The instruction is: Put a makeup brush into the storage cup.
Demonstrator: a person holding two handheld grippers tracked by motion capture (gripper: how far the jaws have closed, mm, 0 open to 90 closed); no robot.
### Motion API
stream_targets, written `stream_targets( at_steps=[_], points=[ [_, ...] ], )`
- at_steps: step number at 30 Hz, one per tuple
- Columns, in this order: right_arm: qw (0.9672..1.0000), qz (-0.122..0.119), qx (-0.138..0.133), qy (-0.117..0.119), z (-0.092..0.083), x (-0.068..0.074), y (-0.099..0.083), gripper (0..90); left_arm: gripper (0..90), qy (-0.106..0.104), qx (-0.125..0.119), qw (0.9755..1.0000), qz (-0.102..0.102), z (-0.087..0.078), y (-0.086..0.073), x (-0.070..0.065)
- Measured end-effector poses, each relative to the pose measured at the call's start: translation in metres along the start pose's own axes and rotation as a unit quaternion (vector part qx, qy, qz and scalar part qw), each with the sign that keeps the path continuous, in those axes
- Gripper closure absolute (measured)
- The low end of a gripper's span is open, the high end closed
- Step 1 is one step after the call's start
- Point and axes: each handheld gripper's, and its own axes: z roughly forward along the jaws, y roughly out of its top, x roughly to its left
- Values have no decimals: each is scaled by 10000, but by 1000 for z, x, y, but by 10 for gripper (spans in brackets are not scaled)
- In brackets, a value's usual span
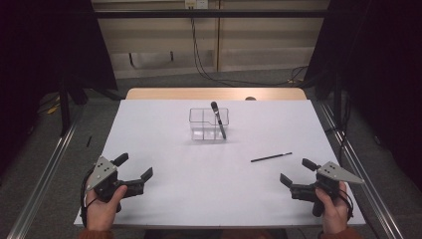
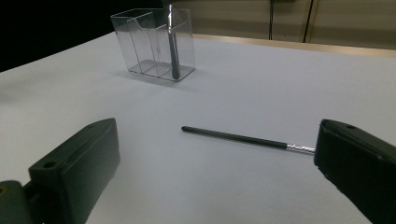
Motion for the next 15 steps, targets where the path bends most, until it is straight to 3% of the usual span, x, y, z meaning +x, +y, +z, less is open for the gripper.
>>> stream_targets(
  at_steps=[15],
  points=[
    [10000,-8,-97,-5,1,-1,3,0,33,75,4,10000,-8,-4,-3,2]
  ],
)
